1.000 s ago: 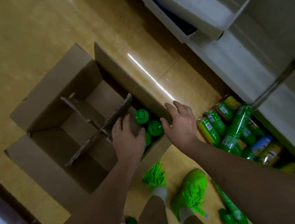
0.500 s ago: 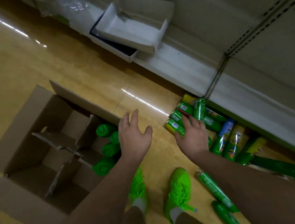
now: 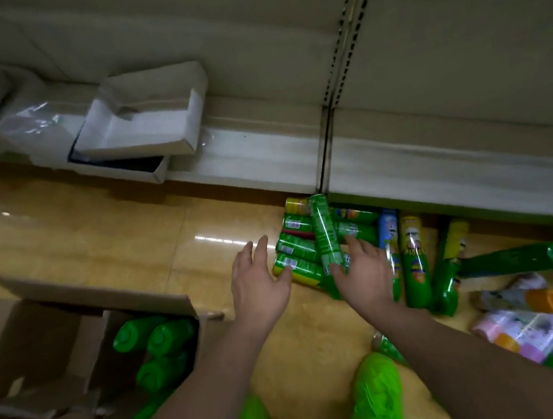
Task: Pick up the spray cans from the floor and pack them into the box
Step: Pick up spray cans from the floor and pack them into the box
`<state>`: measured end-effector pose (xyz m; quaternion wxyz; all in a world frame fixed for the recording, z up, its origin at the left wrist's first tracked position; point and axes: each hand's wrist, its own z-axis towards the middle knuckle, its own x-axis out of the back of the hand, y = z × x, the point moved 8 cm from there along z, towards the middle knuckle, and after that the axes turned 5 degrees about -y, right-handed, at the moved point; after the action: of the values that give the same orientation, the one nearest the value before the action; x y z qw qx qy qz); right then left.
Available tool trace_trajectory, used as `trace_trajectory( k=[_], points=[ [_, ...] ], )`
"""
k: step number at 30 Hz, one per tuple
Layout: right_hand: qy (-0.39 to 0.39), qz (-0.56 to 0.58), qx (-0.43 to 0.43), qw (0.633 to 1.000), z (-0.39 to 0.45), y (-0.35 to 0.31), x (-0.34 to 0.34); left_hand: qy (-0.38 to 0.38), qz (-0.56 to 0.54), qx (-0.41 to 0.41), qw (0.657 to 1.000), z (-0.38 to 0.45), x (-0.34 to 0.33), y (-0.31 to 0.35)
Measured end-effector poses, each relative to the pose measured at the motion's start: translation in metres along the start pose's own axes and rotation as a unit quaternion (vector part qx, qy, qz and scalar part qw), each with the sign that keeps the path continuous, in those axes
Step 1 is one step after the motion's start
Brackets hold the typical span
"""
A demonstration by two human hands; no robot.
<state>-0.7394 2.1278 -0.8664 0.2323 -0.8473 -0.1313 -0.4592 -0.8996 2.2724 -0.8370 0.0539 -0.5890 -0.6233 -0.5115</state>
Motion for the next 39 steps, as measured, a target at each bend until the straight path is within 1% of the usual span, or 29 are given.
trace_trajectory(
  k=[4, 9, 13, 17, 21, 25, 32, 36, 39],
  points=[
    [-0.004, 0.044, -0.016, 0.999, 0.039, 0.017, -0.029, 0.004, 0.019, -0.012, 1.000, 0.039, -0.036, -0.006],
    [0.011, 0.033, -0.020, 0.999, 0.095, 0.033, -0.065, -0.010, 0.062, -0.046, 0.997, 0.097, -0.097, -0.013],
    [-0.008, 0.064, -0.027, 0.998, 0.133, 0.046, -0.105, -0.032, 0.111, -0.068, 0.991, 0.132, -0.151, -0.027],
    [-0.030, 0.059, -0.038, 0.997, 0.154, 0.054, -0.139, -0.054, 0.165, -0.080, 0.982, 0.156, -0.191, -0.049],
    [-0.021, 0.067, -0.045, 0.997, 0.162, 0.055, -0.156, -0.094, 0.258, -0.090, 0.957, 0.169, -0.214, -0.063],
    [-0.023, 0.087, -0.055, 0.994, 0.170, 0.060, -0.163, -0.104, 0.338, -0.118, 0.928, 0.169, -0.229, -0.075],
    [-0.038, 0.111, -0.060, 0.991, 0.177, 0.062, -0.162, -0.111, 0.412, -0.217, 0.878, 0.165, -0.248, -0.077],
    [-0.037, 0.120, -0.065, 0.990, 0.177, 0.062, -0.163, -0.130, 0.456, -0.219, 0.853, 0.159, -0.258, -0.077],
    [-0.033, 0.126, -0.070, 0.989, 0.177, 0.061, -0.163, -0.129, 0.478, -0.216, 0.842, 0.158, -0.260, -0.075]
  ],
)
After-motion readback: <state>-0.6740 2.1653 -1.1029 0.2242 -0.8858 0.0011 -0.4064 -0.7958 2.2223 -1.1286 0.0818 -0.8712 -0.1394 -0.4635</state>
